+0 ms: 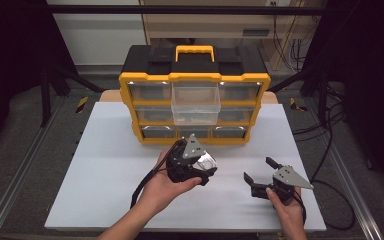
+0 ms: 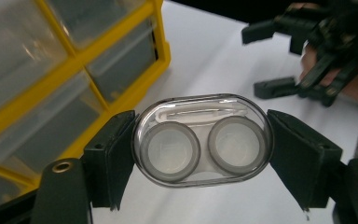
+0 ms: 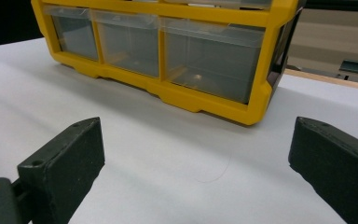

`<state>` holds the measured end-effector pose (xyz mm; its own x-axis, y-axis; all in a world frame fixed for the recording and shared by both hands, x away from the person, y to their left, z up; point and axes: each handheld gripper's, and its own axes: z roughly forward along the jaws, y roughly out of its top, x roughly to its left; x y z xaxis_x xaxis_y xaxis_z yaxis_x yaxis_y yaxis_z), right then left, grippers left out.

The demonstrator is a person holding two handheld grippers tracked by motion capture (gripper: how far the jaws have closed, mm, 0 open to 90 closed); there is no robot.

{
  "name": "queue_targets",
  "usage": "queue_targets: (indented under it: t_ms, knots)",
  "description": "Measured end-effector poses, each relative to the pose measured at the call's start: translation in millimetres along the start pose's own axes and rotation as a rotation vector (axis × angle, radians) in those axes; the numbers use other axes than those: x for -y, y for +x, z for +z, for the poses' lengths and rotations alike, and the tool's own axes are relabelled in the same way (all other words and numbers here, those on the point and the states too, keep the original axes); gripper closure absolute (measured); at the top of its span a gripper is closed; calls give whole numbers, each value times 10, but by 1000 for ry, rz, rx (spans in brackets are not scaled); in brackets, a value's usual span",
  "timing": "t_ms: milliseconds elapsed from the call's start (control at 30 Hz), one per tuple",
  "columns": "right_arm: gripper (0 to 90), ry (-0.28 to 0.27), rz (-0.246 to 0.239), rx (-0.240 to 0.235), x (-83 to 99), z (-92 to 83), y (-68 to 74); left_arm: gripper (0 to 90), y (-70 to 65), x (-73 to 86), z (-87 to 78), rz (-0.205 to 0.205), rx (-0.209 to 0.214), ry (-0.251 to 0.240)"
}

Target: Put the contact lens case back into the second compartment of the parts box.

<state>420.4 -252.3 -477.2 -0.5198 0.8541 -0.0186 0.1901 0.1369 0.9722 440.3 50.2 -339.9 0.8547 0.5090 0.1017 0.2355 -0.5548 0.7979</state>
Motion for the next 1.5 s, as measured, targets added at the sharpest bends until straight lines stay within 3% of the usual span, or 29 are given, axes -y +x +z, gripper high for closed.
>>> queue_targets:
  t_ms: [100, 133, 300, 467, 567, 933, 1300, 1500]
  knots:
    - [38, 2, -1, 6, 2, 11, -6, 263, -25, -154, -110, 29, 2, -18]
    - [38, 8, -5, 7, 4, 23, 4, 263, -71, -257, -184, 1, 16, -41]
    - [38, 19, -17, 15, 9, 64, 42, 263, -91, -495, -322, 29, 40, -63]
    - [38, 25, -24, 8, 7, 72, 79, 263, -63, -716, -468, 47, 28, -83]
    - [38, 23, -35, 4, 10, 63, 78, 263, -18, -791, -571, 15, 48, -125]
    - [38, 15, -24, 9, 4, 54, 59, 263, 115, -1002, -870, 22, 24, -159]
    - [38, 10, -11, 11, -1, 33, 49, 263, 129, -1193, -976, 38, 3, -170]
    - [38, 10, -5, 15, 3, 31, 26, 263, 302, -1301, -1024, 35, -34, -164]
